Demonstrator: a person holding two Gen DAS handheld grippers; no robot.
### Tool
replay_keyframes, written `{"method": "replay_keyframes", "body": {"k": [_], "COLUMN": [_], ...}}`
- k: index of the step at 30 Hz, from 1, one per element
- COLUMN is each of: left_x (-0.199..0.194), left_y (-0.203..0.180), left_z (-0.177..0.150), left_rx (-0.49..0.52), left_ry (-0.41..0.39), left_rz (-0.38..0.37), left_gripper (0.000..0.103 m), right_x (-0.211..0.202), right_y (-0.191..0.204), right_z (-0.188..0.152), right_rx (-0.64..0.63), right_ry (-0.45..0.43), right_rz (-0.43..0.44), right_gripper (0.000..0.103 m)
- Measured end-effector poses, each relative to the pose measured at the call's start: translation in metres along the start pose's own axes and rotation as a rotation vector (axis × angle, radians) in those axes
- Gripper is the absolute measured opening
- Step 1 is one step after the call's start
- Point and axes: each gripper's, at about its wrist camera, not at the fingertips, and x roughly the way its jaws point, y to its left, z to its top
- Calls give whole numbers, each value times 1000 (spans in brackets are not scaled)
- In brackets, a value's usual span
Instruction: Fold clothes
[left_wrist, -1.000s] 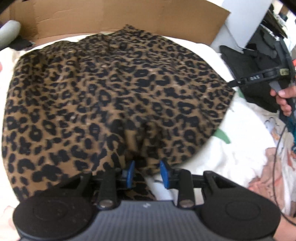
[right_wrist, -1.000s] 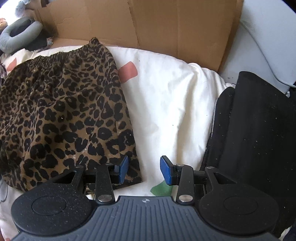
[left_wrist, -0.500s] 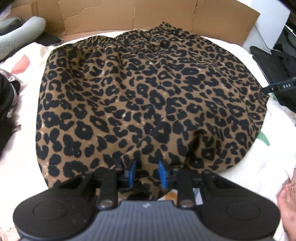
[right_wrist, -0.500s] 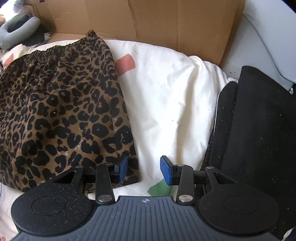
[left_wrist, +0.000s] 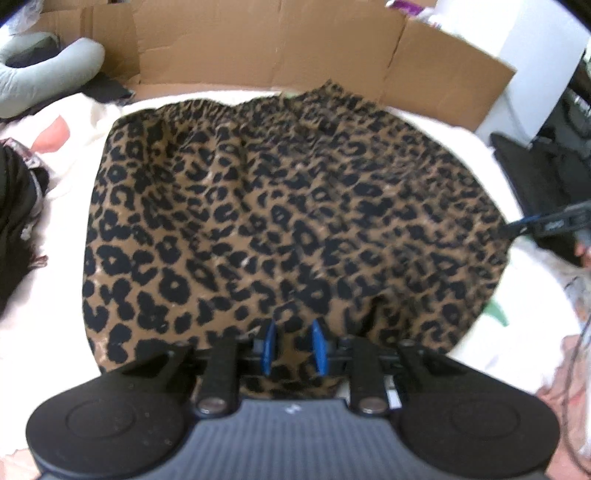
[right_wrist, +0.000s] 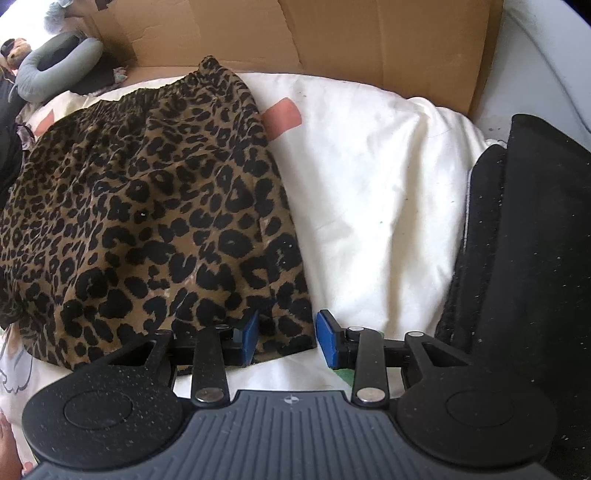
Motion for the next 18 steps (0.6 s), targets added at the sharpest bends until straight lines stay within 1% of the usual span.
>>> {"method": "replay_keyframes", "body": {"k": [1,4,9,12,13,15,16,17,18], "left_x": [-4,-9,8,17,20,26,29,32,34], "left_y": [-2,-17,-38,-46,-49,-55,-55,-56,-57], "left_z": [0,2,-7,-17,-21,-29,-32,-34,-36], "left_rx": [-7,15,45,59,70,100,102,105,112], "left_ry": [-25,-58,-7,26,36,48,52,55,58], "left_rz": [-16,-60,-127,-169,-169,-133,-129,-125,-116], "left_gripper": [24,24,23,23,23,23,23,23,23], "right_x": [0,-3,0,3,4,6,6,6,6], "right_y": [-1,-5,-12,-22,-24,-27,-26,-26,-26], "right_z": [0,1,3,2,1,-1,-2,-3,-3], "right_rx": [6,34,77,142,164,188,195,201,208], "right_ry": [-7,-31,-34,-34,-29,-15,-12,-9,-7], "right_rz": [5,20,29,52,62,74,81,87,94], "right_gripper": [41,41,41,41,41,40,40,32,27]}}
